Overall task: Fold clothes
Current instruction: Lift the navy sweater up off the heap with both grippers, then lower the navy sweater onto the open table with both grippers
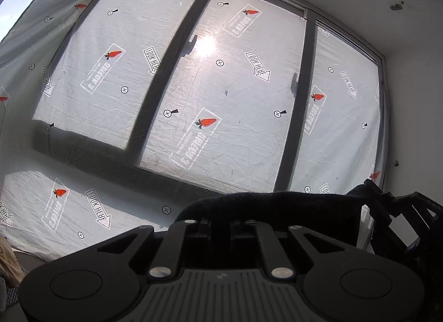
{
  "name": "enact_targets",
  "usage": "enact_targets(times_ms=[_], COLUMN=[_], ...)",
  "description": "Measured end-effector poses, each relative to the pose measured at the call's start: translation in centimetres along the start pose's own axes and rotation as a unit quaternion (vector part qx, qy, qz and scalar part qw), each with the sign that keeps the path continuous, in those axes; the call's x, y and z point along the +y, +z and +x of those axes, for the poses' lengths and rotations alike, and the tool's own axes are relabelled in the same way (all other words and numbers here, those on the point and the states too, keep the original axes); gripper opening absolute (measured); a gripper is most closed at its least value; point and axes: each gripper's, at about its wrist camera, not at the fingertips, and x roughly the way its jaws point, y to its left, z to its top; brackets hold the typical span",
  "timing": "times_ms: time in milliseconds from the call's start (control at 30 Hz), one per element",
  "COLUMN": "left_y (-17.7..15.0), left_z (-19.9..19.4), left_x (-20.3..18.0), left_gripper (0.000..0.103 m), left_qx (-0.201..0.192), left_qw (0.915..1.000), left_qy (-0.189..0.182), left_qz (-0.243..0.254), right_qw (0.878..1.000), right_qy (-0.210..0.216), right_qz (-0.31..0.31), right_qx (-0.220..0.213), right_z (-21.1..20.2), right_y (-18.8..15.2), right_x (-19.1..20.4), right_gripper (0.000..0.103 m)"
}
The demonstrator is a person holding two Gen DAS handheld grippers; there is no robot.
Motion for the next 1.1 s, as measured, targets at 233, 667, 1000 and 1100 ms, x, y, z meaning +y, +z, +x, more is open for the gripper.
enact_targets(times_ms=[233,667,1000,1100], left_y=[3.0,4.4,-2.2,-4.4], left_z=[-4.1,-5.4,7.4,12.8], left_x=[0.0,2.5,7.7,9.4], left_gripper=[0.012,0.012,0.012,0.012], left_qx=[-0.032,-0.004,0.135,0.162], left_qw=[0.9995,0.9964,0.9778,0.9722], left_qy=[-0.006,-0.03,-0.005,0.0], left_qz=[0.004,-0.079,-0.161,-0.169], right_qw=[0.999,0.994,0.995,0.993], right_qy=[0.041,0.088,-0.052,-0.089], right_qz=[0.014,0.014,0.059,0.047], right_qx=[0.014,0.056,0.068,0.065], right_z=[-0.8,-1.0,3.4,6.0], right_y=[-0.8,-2.0,-4.3,-4.0], right_x=[2.6,5.6,-4.1,-8.2], right_gripper=[0.007,0.007,0.007,0.007])
